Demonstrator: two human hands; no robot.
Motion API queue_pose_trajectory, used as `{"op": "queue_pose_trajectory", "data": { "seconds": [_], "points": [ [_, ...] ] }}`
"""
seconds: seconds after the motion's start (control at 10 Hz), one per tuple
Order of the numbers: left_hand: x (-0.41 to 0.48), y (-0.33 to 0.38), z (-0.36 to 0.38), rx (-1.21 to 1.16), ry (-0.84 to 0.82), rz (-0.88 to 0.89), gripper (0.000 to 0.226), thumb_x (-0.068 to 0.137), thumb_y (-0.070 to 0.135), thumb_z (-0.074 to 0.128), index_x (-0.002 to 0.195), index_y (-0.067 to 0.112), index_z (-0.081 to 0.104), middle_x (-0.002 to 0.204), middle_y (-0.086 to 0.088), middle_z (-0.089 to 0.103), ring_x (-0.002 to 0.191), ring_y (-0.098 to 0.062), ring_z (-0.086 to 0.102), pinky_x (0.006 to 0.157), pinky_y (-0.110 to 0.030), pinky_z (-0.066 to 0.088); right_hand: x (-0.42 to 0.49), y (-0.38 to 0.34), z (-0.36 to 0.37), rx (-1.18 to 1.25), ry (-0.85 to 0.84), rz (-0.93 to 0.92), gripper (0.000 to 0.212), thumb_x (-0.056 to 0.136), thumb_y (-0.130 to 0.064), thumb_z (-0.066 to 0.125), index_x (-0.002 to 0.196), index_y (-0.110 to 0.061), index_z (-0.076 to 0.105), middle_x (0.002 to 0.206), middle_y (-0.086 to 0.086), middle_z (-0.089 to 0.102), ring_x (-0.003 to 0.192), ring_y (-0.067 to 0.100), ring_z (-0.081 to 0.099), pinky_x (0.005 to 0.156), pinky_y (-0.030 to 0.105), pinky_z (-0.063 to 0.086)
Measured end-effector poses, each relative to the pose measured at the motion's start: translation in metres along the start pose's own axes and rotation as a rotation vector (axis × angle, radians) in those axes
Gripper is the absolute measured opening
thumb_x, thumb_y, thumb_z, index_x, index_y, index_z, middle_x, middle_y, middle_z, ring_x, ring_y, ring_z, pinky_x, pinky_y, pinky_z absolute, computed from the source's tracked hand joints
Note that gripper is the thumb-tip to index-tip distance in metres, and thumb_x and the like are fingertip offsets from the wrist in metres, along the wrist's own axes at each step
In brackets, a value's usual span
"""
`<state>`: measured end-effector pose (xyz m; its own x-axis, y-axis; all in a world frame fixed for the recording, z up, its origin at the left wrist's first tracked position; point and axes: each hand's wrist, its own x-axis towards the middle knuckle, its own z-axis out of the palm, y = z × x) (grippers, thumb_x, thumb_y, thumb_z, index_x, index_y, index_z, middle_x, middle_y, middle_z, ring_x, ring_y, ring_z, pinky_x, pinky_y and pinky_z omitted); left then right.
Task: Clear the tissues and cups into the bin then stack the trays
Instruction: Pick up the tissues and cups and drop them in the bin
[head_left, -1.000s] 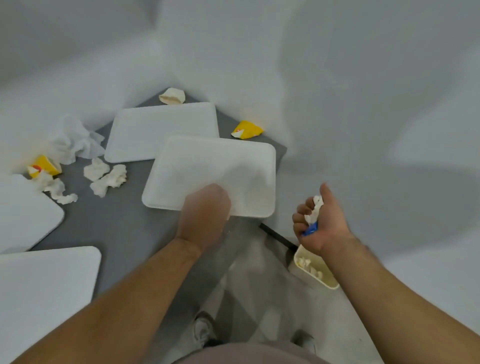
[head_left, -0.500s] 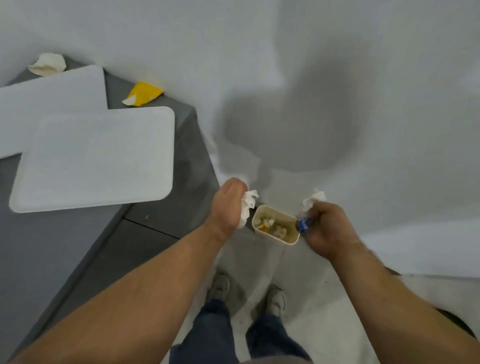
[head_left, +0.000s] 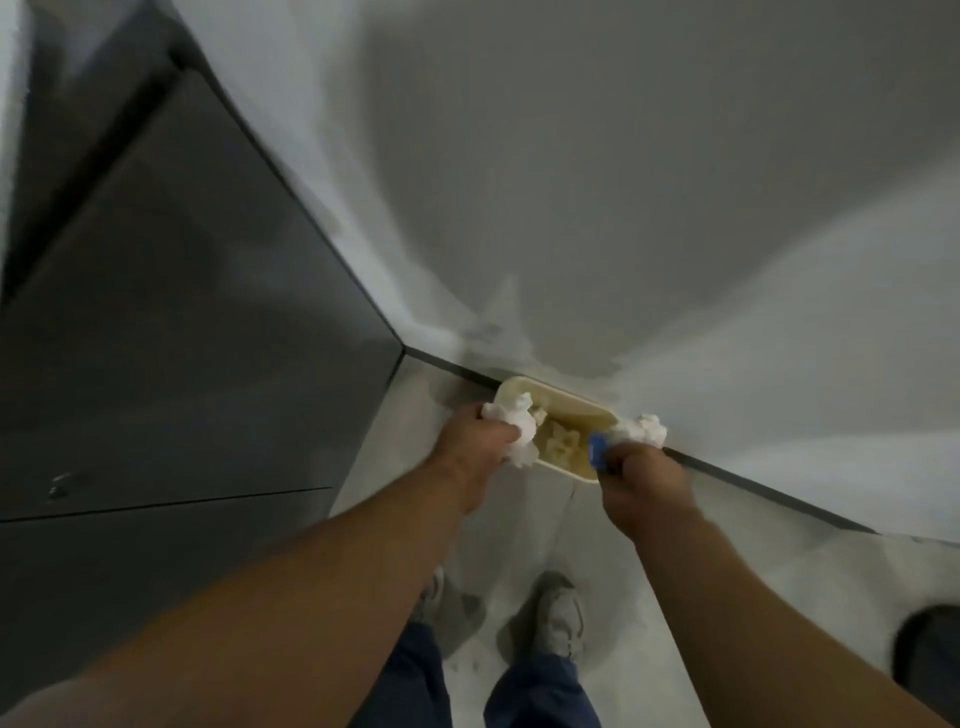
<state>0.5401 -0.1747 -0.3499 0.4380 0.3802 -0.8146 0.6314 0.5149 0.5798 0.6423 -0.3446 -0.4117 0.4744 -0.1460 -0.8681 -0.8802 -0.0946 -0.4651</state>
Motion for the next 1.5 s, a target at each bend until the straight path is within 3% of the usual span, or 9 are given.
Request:
{"op": "queue_pose_trajectory", "data": {
  "seconds": [0.2, 0.4, 0.6, 0.7, 0.8, 0.9, 1.0, 1.3, 1.5],
  "points": [
    [0.110, -0.062, 0.031, 0.021, 0.103, -0.004, 0.055, 0.077, 0.031, 0.076, 0.124, 0.004, 0.068, 0.116, -0.017, 0.072, 0.108, -0.035, 0.069, 0.101, -0.050, 0.054, 0.081, 0.050, 0.020, 0.233, 0.034, 0.050, 0.047, 0.089, 0.007, 0.066, 0.133, -0.006, 0.058, 0.100, 0.004, 0.065, 0.078, 0.014, 0.061, 0.068, 0.020, 0.053],
    [0.173, -0.107, 0.056, 0.009, 0.091, -0.050, 0.051, 0.085, 0.034, 0.078, 0.124, 0.003, 0.068, 0.119, -0.015, 0.072, 0.109, -0.033, 0.069, 0.102, -0.046, 0.053, 0.153, 0.079, 0.029, 0.123, 0.012, -0.001, 0.041, 0.095, 0.002, 0.057, 0.136, 0.007, 0.054, 0.110, 0.021, 0.062, 0.062, 0.025, 0.057, 0.064, 0.012, 0.049],
    [0.178, -0.120, 0.053, -0.055, -0.051, -0.065, 0.020, 0.093, 0.031, 0.072, 0.111, 0.024, 0.067, 0.117, -0.006, 0.066, 0.109, -0.020, 0.064, 0.104, -0.040, 0.051, 0.170, 0.087, 0.032, 0.157, -0.065, 0.091, 0.037, 0.096, -0.016, 0.062, 0.132, -0.005, 0.058, 0.107, 0.009, 0.064, 0.095, 0.023, 0.066, 0.089, 0.035, 0.054],
    [0.174, -0.126, 0.048, -0.105, -0.044, -0.088, 0.051, 0.095, 0.023, 0.070, 0.141, 0.019, 0.050, 0.137, -0.006, 0.058, 0.124, -0.024, 0.060, 0.109, -0.038, 0.047, 0.171, 0.088, 0.028, 0.133, -0.082, 0.049, 0.043, 0.097, -0.004, 0.052, 0.139, 0.005, 0.049, 0.126, 0.025, 0.063, 0.125, 0.040, 0.058, 0.103, 0.042, 0.048],
    [0.167, -0.128, 0.041, -0.090, 0.005, -0.069, 0.045, 0.095, 0.017, 0.068, 0.138, 0.015, 0.054, 0.130, -0.009, 0.063, 0.113, -0.022, 0.065, 0.103, -0.039, 0.052, 0.161, 0.087, 0.025, 0.109, -0.081, -0.027, 0.037, 0.096, 0.002, 0.053, 0.133, 0.004, 0.053, 0.135, 0.026, 0.059, 0.125, 0.037, 0.060, 0.100, 0.041, 0.054],
    [0.151, -0.121, 0.032, -0.033, 0.070, -0.006, 0.019, 0.097, 0.012, 0.064, 0.115, 0.018, 0.065, 0.113, -0.009, 0.069, 0.097, -0.019, 0.068, 0.090, -0.036, 0.057, 0.139, 0.076, 0.020, 0.184, -0.126, 0.029, 0.036, 0.100, 0.004, 0.049, 0.136, 0.000, 0.052, 0.121, 0.017, 0.067, 0.099, 0.018, 0.073, 0.073, 0.023, 0.060],
    [0.124, -0.098, 0.021, 0.056, 0.119, 0.079, 0.012, 0.098, 0.008, 0.060, 0.100, 0.018, 0.067, 0.103, -0.013, 0.071, 0.092, -0.024, 0.068, 0.085, -0.038, 0.058, 0.104, 0.053, 0.018, 0.240, -0.136, 0.024, 0.024, 0.098, 0.002, 0.057, 0.123, 0.001, 0.058, 0.102, 0.019, 0.073, 0.073, 0.017, 0.076, 0.063, 0.025, 0.061],
    [-0.057, 0.051, 0.004, -0.122, 0.127, 0.236, 0.010, 0.092, 0.003, 0.063, 0.099, 0.009, 0.068, 0.086, -0.011, 0.066, 0.078, -0.019, 0.063, 0.073, -0.033, 0.054, -0.110, -0.077, 0.020, 0.095, -0.353, -0.281, 0.009, 0.094, -0.002, 0.059, 0.093, -0.008, 0.066, 0.071, 0.009, 0.066, 0.062, 0.021, 0.066, 0.063, 0.033, 0.058],
    [-0.198, 0.138, -0.050, -0.123, 0.155, 0.401, 0.019, 0.092, 0.006, 0.067, 0.110, 0.003, 0.067, 0.090, -0.011, 0.069, 0.075, -0.016, 0.067, 0.067, -0.026, 0.054, -0.283, -0.150, 0.022, -0.047, -0.548, -0.511, 0.008, 0.094, -0.009, 0.062, 0.100, -0.007, 0.068, 0.079, 0.008, 0.069, 0.071, 0.020, 0.069, 0.077, 0.036, 0.061]
  ]
}}
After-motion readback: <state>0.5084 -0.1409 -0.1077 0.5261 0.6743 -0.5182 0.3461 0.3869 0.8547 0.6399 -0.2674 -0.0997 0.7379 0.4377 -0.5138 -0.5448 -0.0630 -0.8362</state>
